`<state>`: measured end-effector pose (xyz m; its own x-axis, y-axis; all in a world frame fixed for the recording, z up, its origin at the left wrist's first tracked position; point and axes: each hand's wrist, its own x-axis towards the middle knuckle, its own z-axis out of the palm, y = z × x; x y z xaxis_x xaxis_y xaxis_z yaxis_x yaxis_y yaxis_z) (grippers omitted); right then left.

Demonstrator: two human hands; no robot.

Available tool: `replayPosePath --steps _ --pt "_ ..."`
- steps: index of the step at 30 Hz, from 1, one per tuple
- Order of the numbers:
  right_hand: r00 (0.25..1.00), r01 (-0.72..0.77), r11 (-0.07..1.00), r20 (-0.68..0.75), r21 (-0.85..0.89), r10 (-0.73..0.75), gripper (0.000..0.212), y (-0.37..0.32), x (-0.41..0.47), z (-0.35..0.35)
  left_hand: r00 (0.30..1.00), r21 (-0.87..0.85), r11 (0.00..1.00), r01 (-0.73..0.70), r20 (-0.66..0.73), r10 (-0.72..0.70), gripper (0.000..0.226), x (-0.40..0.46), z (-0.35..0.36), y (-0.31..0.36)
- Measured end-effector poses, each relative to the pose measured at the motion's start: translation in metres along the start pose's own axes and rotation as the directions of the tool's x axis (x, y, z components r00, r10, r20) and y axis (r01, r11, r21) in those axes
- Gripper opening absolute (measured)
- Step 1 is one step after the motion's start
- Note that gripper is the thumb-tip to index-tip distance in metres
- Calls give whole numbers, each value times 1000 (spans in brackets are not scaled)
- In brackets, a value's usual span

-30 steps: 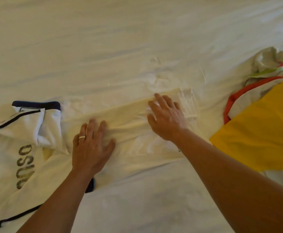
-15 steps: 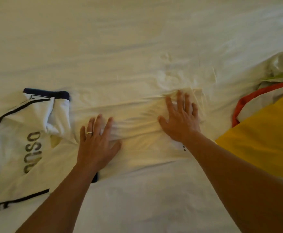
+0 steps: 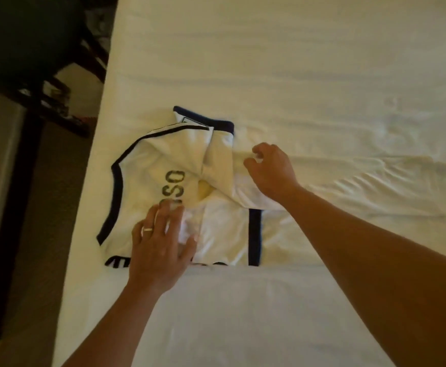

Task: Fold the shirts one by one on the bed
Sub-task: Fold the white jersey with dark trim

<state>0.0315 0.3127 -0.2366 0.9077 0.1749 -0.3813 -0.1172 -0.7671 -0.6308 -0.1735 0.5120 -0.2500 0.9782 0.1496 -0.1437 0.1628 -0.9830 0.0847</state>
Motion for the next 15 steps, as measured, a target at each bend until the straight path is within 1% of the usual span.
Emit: replayPosePath --steps 2,4,6,8,10,12,13,14,15 --pt "996 -94 987 5 130 94 48 -31 14 18 997 29 999 -23 69 21 70 -6 7 -19" --pt "979 -194 954 -24 230 205 51 -55 31 34 991 35 999 -40 131 35 73 -9 17 -30" --pt "946 -289 908 -54 304 319 50 -72 48 50 987 9 999 -39 158 37 74 -12 28 -38" --pt "919 -341 859 -56 381 390 41 -81 56 59 986 -34 999 -22 166 27 74 -13 35 -40" --pt "914 -331 843 -77 425 398 27 -90 54 65 981 -70 997 -11 190 25 73 -13 35 -42" --pt "930 -255 864 -136 434 342 17 -104 40 63 969 -157 988 -6 242 45 73 -10 30 -45" --pt "940 -207 880 -162 428 300 16 -112 28 62 963 -206 978 17 265 39 73 -9 24 -45" --pt "950 -156 898 -186 412 251 16 -121 14 60 973 -256 966 44 230 17 72 -7 16 -47" --pt "962 -98 913 -199 396 189 17 -127 -2 59 988 -329 941 75 152 -25 67 -5 6 -47"
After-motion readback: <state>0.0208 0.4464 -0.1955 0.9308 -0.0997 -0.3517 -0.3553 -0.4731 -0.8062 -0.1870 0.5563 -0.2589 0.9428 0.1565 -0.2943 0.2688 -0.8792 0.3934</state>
